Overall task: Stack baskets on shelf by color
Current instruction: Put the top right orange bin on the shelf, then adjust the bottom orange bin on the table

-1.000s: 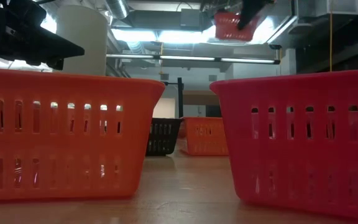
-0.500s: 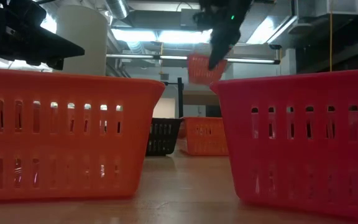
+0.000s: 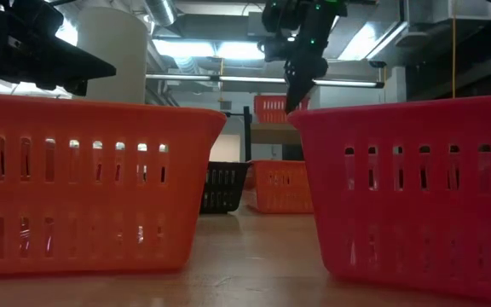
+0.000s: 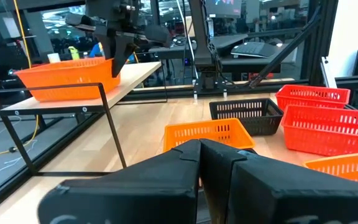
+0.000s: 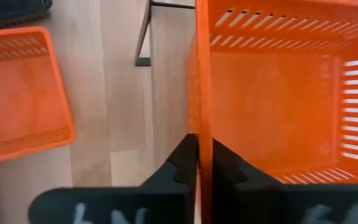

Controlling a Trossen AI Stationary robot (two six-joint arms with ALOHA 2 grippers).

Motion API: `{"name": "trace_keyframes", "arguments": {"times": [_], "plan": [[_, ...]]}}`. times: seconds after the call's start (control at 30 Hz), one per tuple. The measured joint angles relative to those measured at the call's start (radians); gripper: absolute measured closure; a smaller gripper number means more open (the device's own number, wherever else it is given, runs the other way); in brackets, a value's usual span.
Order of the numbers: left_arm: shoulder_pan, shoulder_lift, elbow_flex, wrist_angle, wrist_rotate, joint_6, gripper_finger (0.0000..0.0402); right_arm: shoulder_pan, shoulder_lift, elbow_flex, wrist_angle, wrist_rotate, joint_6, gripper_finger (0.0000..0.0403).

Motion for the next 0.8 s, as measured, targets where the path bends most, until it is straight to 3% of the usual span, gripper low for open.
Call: {"name": "trace_keyframes", "arguments": {"times": [0.33,0.67,0.8], "plan": [[0.000,0.000,0.000,0.000,0.000,-0.001,0.0401,0.000,-0.001,0.076,-0.052,0.002,0.016,0.0326],[0.000,0.000,0.000,-0.001,0.000,-0.001,0.0401,0.040,-0.001,0.231,-0.268,-0.004,0.146,0.0323],[0.000,0.000,0.000,-0.001,0.000,-0.001,0.0401,0.105,-0.003,0.309,-0.434,-0.104,0.315,0.0323]]}}
